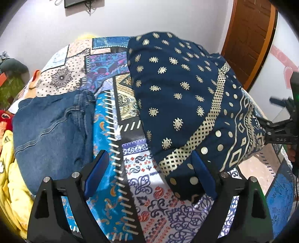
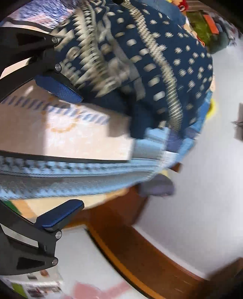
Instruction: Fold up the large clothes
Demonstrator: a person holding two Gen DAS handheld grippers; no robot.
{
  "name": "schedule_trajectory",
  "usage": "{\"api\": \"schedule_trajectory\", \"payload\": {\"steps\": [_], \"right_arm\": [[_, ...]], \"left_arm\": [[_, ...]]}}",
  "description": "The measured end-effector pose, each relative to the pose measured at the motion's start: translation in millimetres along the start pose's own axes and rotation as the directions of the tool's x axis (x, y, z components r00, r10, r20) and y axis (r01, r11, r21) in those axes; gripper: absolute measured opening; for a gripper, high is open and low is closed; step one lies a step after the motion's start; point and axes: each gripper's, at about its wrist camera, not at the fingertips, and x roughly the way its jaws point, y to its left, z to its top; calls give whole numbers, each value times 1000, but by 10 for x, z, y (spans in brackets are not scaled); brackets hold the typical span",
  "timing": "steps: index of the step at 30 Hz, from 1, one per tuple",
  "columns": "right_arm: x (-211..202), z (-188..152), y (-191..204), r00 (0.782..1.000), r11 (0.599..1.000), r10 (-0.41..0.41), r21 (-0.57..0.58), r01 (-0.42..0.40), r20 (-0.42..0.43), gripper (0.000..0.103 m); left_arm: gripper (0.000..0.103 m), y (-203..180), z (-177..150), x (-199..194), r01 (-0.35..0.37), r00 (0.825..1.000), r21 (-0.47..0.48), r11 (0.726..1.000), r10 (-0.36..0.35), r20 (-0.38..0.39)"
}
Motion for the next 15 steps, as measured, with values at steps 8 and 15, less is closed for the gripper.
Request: {"api": "schedule_trajectory", "payload": {"steps": [8, 15], "right_arm": [[-337, 71, -389, 964, 950, 261, 165, -266, 51, 102], [-271, 533, -265, 868, 824, 485, 278, -494, 107, 102]], "left_arm": [[89, 130, 134, -267, -6, 999, -25, 1000, 7, 41], [89, 235, 524, -223, 46, 997, -82, 996, -41, 69]]}}
